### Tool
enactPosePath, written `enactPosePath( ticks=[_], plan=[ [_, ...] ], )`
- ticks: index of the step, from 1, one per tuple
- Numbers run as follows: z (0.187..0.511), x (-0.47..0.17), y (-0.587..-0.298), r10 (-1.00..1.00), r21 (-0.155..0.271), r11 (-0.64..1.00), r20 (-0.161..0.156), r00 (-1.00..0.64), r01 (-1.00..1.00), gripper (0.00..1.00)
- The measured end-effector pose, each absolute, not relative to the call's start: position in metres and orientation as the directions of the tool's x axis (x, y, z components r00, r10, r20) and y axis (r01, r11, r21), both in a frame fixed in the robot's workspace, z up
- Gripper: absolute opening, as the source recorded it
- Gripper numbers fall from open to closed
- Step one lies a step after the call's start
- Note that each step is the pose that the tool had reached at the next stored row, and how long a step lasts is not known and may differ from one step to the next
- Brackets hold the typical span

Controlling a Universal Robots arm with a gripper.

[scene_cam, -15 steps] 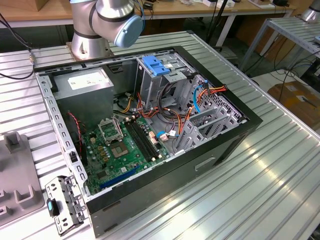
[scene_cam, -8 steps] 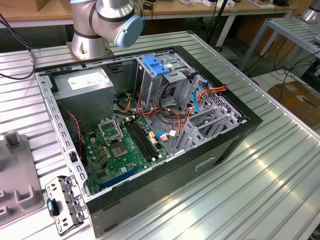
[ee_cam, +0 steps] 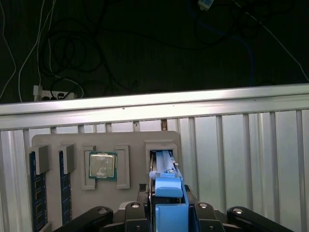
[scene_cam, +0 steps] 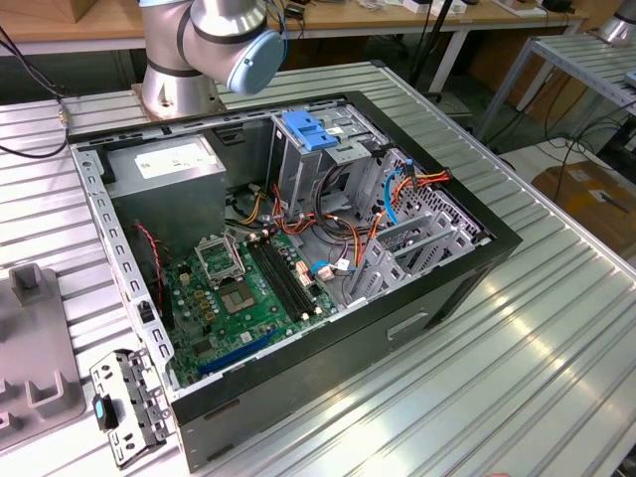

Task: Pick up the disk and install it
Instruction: 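Pick up the disk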

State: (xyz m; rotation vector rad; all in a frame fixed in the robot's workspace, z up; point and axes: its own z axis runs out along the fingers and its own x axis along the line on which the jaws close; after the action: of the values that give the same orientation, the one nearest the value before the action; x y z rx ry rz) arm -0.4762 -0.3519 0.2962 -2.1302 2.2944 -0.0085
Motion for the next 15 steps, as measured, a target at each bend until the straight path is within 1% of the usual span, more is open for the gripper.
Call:
enactPosePath(
  ticks=[9, 15],
  plan=[
    [0.2961, -0.4762, -0.3519, -0.997, -0.011, 0.074, -0.004, -0.074, -0.997, 0.37],
    [0.296, -0.4762, -0.3519, -0.999, -0.011, 0.043, -0.004, -0.043, -0.999, 0.37]
  ],
)
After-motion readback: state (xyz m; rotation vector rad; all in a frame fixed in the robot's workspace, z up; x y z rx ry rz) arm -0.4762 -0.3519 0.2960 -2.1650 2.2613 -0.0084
